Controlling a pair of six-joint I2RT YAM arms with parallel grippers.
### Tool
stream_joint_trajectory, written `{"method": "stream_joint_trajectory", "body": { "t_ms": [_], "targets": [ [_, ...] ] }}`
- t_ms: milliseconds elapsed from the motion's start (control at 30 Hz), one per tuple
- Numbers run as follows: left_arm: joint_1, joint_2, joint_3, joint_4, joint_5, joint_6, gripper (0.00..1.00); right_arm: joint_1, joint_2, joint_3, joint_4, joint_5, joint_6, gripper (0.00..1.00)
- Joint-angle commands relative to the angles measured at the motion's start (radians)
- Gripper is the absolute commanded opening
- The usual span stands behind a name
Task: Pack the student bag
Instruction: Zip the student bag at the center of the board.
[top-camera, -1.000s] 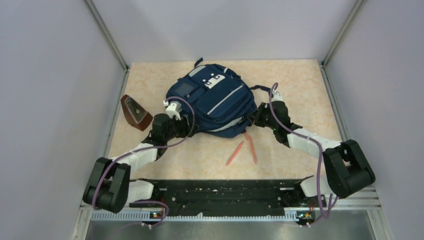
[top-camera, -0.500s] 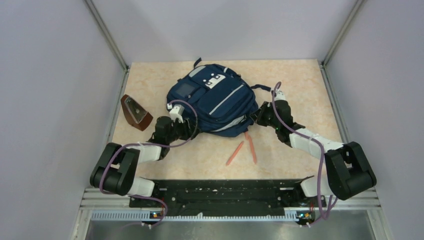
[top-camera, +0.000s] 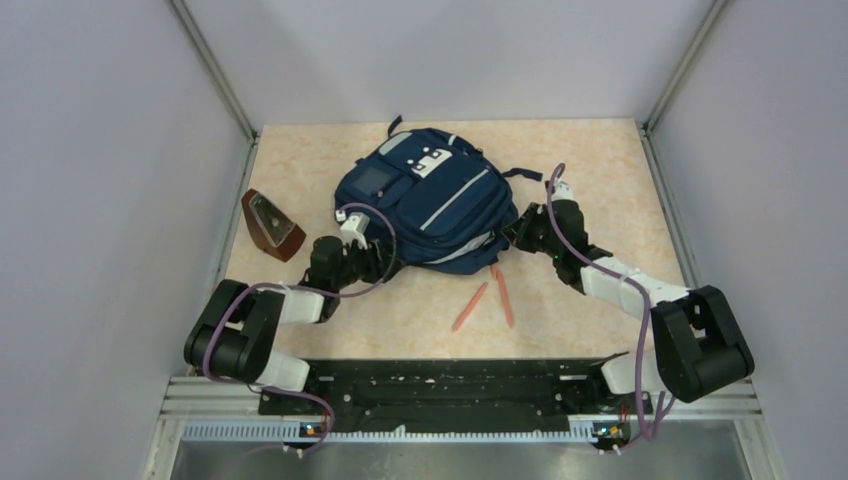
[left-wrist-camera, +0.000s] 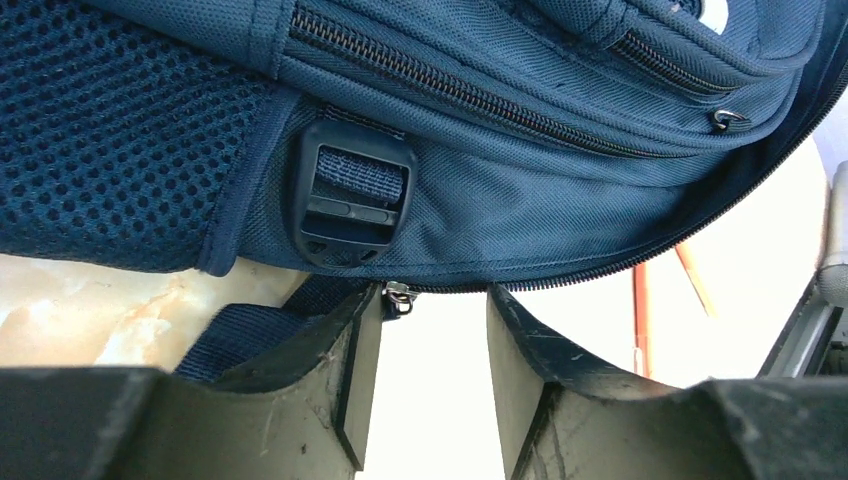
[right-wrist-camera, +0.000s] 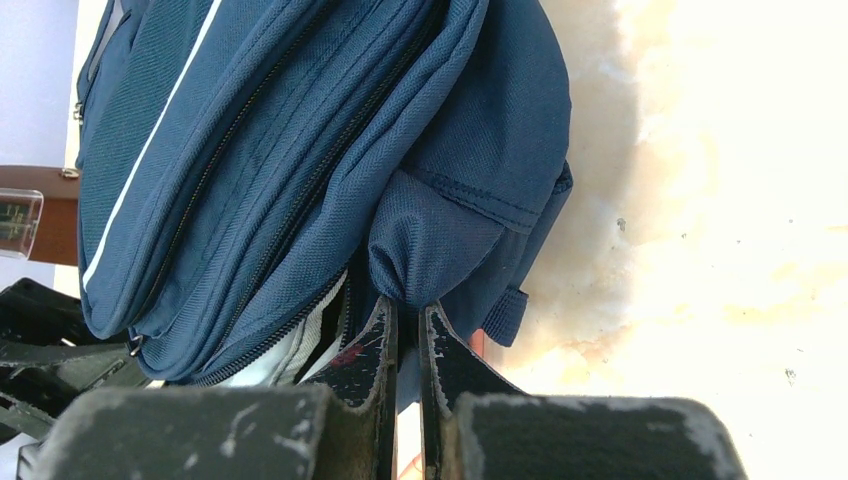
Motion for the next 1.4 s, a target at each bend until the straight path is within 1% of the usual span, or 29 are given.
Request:
{"method": "stream_joint_trajectory", "body": {
  "t_ms": [0,67,167,233,300,333,500,633,733,833,967,1033,1167,1367],
  "targets": [
    [-0.001,0.022,-0.001,0.090,0.038,-0.010,0.49,-0.025,-0.071,0.046,0.106,-0.001,-0.012,0.00],
    [-0.001,0.037,0.009,0.085,0.030,-0.009,0.45,-0.026,-0.073,0.044,0.107,-0.001,-0.012,0.00],
    [-0.001,0.060,0.025,0.080,0.047,-0.010,0.34,-0.026,-0.071,0.043,0.109,-0.003,-0.012,0.00],
    [-0.001,0.066,0.024,0.087,0.054,-0.015,0.21,-0.026,-0.073,0.043,0.110,-0.004,-0.012,0.00],
    [-0.002,0.058,0.017,0.091,0.054,-0.021,0.02,-0.027,-0.073,0.041,0.109,-0.003,-0.011,0.00],
    [-0.002,0.055,0.013,0.092,0.056,-0.024,0.00,-0.028,-0.073,0.040,0.111,-0.004,-0.011,0.00],
    [-0.016,0.062,0.006,0.103,0.106,-0.034,0.00,-0.027,-0.067,0.036,0.120,-0.008,-0.008,0.00],
    [-0.050,0.064,0.006,0.106,0.100,-0.032,0.00,-0.027,-0.061,0.035,0.125,-0.010,-0.009,0.00],
    [-0.087,0.049,0.014,0.103,0.080,-0.030,0.00,-0.027,-0.058,0.031,0.126,-0.006,-0.016,0.00],
    [-0.156,0.030,0.040,0.080,0.055,-0.031,0.00,-0.028,-0.058,0.024,0.129,-0.001,-0.018,0.00],
    [-0.269,0.018,0.100,0.057,0.002,-0.043,0.00,-0.028,-0.049,0.006,0.155,-0.010,-0.006,0.00],
    [-0.316,0.031,0.137,0.076,-0.012,-0.069,0.00,-0.025,-0.040,-0.001,0.167,-0.022,0.003,0.00],
    [-0.389,0.091,0.210,0.162,-0.038,-0.145,0.00,-0.020,-0.027,-0.024,0.202,-0.026,0.022,0.00],
    [-0.481,0.215,0.367,0.173,-0.103,-0.191,0.00,0.012,-0.011,-0.045,0.220,-0.007,0.024,0.00]
  ]
}}
